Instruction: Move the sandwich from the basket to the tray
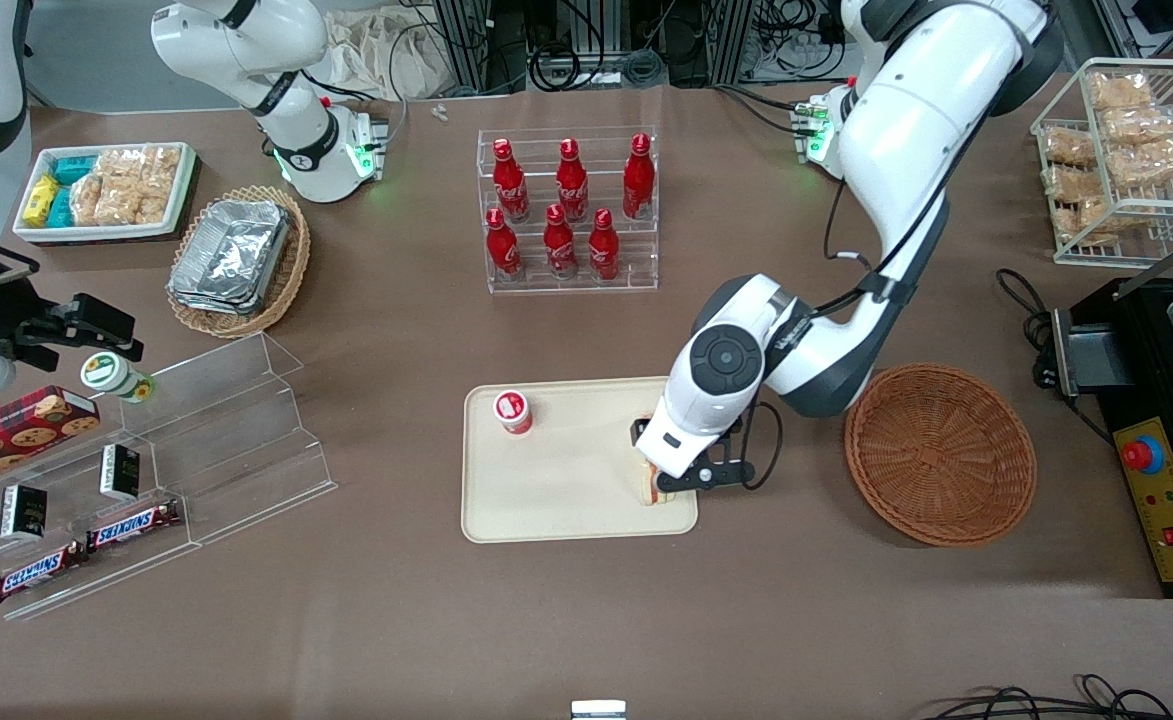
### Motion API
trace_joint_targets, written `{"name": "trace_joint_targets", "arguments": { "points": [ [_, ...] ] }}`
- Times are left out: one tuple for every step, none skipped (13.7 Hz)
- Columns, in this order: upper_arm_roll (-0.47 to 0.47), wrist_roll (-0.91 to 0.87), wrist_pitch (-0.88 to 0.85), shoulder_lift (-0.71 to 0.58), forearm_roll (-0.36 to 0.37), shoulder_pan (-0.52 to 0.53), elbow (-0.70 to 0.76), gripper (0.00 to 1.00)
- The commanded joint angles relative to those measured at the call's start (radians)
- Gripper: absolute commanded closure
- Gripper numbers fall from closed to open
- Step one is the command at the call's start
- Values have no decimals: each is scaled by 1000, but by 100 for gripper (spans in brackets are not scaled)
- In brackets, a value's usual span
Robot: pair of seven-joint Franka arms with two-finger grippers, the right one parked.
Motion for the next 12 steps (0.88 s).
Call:
{"name": "trace_joint_targets", "arguments": {
  "points": [
    [-5,7,-72,-96,-7,46,-21,1],
    [-5,12,-106,-125,-24,66,-26,1],
    [-5,35,-148,-159,-45,89,-36,1],
    [-4,68,-173,-202,-55,109,-62,1],
    [-5,81,-182,-248,-55,139,-96,1],
    [-5,87,-192,-304,-55,159,-134,1],
    [-4,105,-201,-358,-56,173,-180,1],
    [-5,137,-206,-409,-68,205,-219,1],
    [-5,206,-216,-449,-111,242,-243,1],
    [-2,278,-244,-480,-165,283,-250,1],
    [-4,324,-271,-498,-191,329,-248,1],
    [-4,363,-297,-521,-199,360,-248,1]
  ]
}}
